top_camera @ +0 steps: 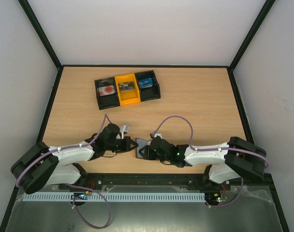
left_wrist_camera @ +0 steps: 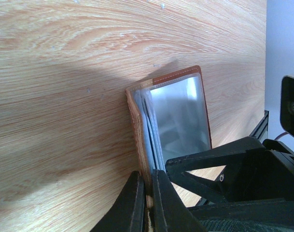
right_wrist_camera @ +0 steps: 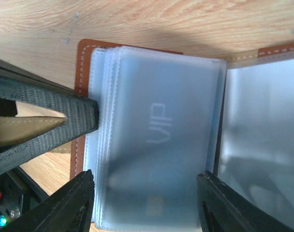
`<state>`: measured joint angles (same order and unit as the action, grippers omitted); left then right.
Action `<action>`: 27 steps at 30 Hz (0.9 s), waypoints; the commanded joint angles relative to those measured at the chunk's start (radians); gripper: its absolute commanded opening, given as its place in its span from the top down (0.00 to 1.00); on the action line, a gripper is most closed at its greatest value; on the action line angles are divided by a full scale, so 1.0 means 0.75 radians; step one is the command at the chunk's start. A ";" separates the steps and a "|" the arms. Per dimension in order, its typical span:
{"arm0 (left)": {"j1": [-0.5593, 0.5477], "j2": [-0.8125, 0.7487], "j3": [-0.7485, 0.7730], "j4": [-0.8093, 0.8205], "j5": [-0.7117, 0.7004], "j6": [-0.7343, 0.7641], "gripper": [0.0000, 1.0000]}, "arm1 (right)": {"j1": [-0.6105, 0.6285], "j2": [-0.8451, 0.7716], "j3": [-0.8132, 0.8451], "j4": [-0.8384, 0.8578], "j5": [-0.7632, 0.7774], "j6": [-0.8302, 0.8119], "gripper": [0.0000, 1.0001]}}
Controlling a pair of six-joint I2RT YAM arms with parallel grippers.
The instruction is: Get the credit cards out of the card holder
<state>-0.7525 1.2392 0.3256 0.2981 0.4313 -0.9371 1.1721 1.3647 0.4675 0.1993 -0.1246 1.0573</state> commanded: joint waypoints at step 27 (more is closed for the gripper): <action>-0.007 -0.020 0.014 -0.054 -0.021 0.057 0.98 | 0.010 0.001 0.044 -0.191 0.148 -0.066 0.59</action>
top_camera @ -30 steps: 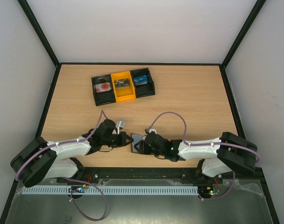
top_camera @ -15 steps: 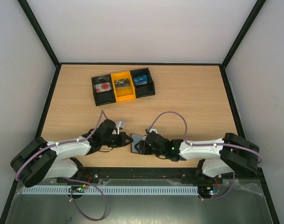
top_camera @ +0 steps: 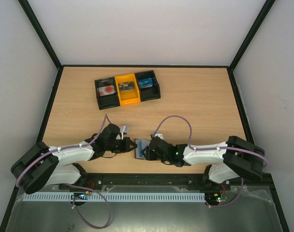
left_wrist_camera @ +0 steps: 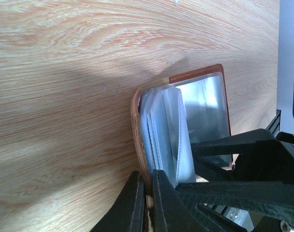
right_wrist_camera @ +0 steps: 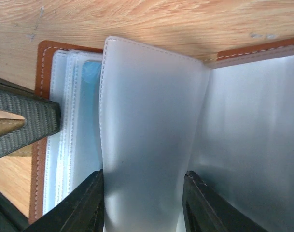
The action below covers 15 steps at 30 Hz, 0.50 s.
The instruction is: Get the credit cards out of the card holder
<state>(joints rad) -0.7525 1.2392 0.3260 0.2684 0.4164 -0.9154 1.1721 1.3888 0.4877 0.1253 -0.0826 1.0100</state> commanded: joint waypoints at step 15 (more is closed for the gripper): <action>-0.007 -0.017 0.014 -0.027 -0.003 0.036 0.98 | 0.010 -0.175 0.044 -0.349 0.287 0.035 0.59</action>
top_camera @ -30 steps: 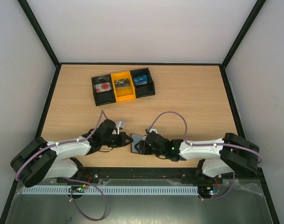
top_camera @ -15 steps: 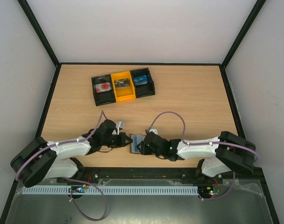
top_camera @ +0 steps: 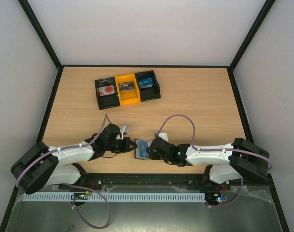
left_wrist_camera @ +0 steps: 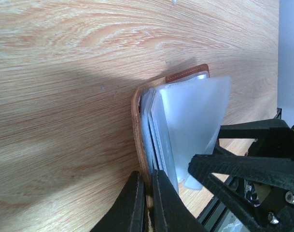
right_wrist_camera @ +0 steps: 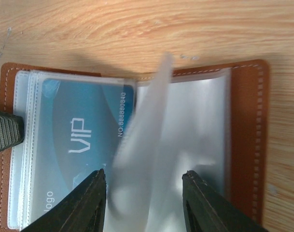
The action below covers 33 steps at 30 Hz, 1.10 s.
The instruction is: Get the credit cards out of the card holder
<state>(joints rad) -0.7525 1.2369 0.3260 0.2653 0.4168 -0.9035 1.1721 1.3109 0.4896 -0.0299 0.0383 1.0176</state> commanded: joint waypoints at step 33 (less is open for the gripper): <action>-0.003 -0.105 0.042 -0.163 -0.137 0.007 0.78 | 0.008 0.033 -0.049 0.246 -0.038 0.076 0.80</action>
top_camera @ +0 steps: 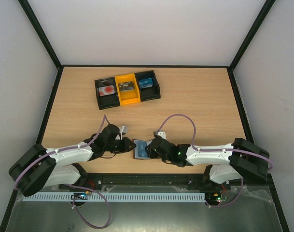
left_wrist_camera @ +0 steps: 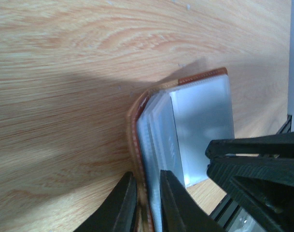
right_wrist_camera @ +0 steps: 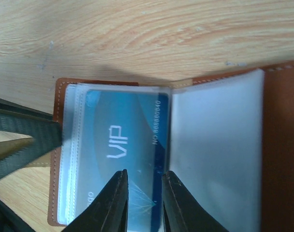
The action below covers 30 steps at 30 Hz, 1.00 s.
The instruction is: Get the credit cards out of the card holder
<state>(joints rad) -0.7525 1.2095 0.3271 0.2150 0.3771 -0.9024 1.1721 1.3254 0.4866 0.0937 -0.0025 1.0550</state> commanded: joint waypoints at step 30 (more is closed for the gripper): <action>-0.012 0.094 -0.062 0.129 -0.042 -0.014 0.85 | 0.004 -0.042 -0.282 0.284 0.012 0.113 0.83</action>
<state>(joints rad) -0.7589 1.2552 0.2951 0.2657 0.3588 -0.9268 1.1721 1.3174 0.3168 0.2859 -0.0261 1.1156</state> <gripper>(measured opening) 0.152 0.167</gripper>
